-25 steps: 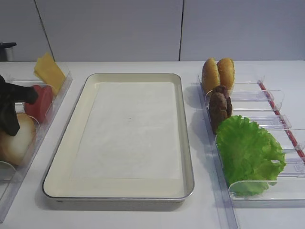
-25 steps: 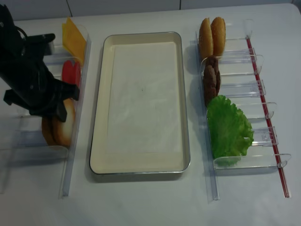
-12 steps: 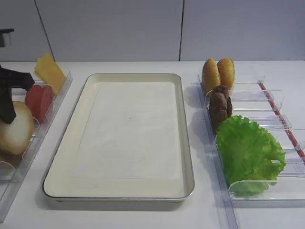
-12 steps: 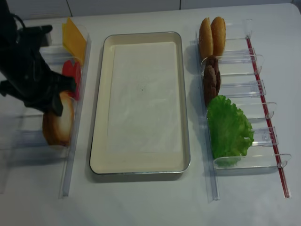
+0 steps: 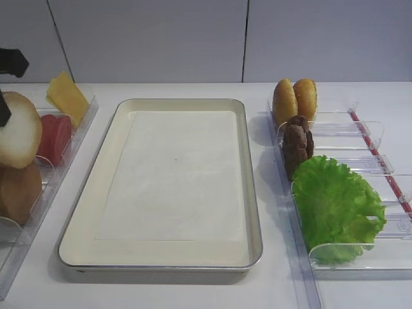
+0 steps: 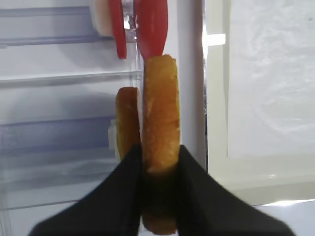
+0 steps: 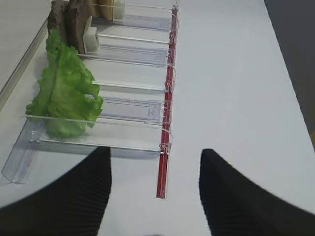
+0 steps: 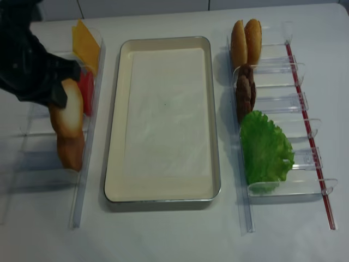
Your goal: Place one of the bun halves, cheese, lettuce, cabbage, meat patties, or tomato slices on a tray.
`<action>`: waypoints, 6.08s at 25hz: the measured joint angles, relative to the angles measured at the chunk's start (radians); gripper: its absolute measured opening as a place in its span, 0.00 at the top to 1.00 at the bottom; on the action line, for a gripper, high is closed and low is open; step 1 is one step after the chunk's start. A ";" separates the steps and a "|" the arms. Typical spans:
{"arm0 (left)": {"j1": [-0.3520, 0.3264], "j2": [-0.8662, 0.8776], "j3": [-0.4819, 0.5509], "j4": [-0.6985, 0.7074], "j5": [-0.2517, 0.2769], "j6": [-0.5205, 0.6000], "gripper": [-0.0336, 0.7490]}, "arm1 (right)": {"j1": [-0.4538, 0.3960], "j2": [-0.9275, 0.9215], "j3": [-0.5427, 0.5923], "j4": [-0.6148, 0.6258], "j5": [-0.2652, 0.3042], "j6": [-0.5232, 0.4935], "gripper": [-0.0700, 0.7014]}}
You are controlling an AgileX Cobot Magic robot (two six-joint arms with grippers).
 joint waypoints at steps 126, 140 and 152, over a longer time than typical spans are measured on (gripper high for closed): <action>-0.248 -0.895 0.498 0.089 0.029 -0.163 0.50 | 0.000 0.000 0.000 0.000 0.000 0.002 0.39; -0.248 -1.340 0.726 0.101 0.036 -0.025 0.54 | 0.000 0.000 0.000 0.000 0.000 0.002 0.39; -0.248 -1.430 0.776 0.101 -0.044 0.000 0.60 | 0.000 0.000 0.000 0.000 0.000 0.002 0.39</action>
